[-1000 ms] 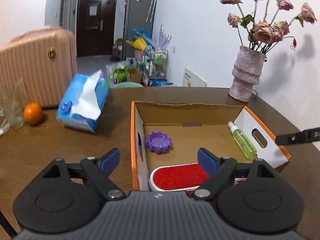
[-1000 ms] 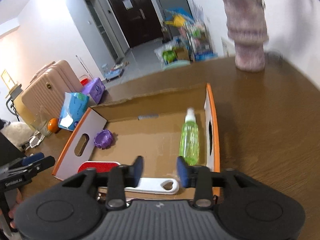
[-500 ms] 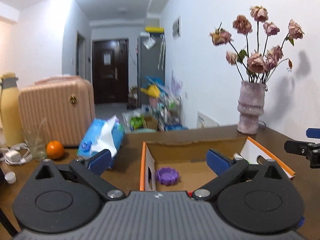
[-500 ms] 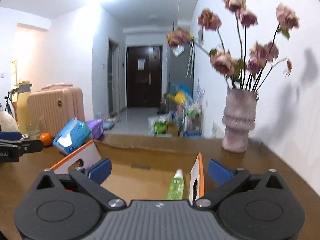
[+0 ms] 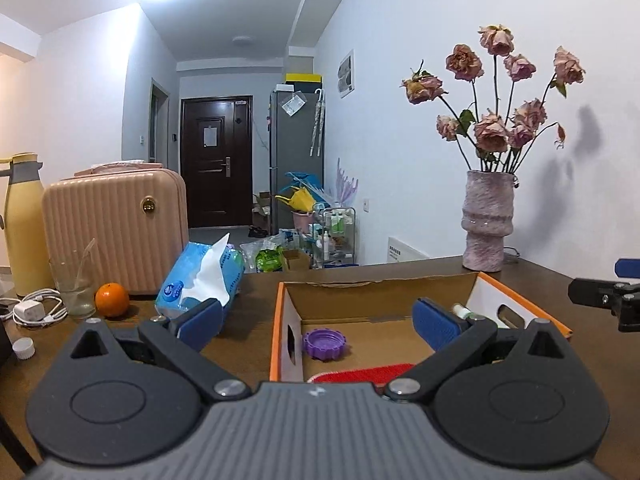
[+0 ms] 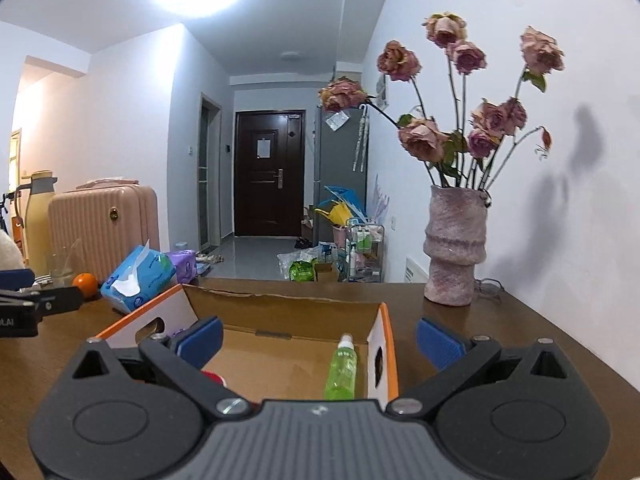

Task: Organize rigid objects
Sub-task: 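Move both tools back toward the remaining items on the table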

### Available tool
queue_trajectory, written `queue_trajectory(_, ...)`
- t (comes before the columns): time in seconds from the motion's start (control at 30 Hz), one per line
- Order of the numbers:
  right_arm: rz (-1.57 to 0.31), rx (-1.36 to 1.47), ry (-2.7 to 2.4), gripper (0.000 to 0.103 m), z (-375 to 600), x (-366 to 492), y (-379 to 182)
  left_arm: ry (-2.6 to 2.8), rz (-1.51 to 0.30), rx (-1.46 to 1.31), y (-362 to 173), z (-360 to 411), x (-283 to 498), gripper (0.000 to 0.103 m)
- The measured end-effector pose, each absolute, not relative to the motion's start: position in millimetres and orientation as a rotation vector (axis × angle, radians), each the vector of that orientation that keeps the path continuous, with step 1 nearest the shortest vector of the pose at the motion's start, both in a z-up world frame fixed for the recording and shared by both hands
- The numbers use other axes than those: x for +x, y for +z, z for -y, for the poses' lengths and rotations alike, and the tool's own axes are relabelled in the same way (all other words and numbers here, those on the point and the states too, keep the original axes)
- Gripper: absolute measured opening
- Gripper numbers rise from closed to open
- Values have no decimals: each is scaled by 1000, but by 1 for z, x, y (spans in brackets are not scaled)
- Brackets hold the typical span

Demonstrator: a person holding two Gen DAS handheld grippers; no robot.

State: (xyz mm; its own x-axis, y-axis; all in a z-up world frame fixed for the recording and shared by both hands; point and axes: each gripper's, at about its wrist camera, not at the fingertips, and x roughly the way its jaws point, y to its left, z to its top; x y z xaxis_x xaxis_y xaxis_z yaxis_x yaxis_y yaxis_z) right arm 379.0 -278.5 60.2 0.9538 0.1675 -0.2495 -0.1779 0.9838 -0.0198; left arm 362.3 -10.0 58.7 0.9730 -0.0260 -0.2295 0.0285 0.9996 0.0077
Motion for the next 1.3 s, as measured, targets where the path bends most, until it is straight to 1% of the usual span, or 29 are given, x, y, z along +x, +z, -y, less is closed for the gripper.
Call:
queue_trajectory(0.13,-255,-1,146,103,286,351,52,-46,-234,-4,58,10,335,103)
queue_trajectory(0.27,-243,8,130,103,290,312,41,-72,-220,-1,51,12,291,103)
queue_trajectory(0.53,-210,-47,101,103,285,224,14,-119,-277,-116,20,-5,213,103)
queue_trajectory(0.63,-239,-51,85,103,284,203,1,-120,-288,-103,7,-13,193,103)
queue_trajectory(0.77,-237,-54,84,103,280,178,-6,-104,-333,-60,0,-19,175,103)
queue_trajectory(1.1,-184,-76,106,103,267,126,0,-131,-264,-46,5,-16,127,103)
queue_trajectory(1.17,-174,-61,100,103,267,120,1,-166,-259,-42,5,-12,127,103)
queue_trajectory(1.3,-174,-37,103,103,271,115,-6,-174,-323,-14,0,2,143,103)
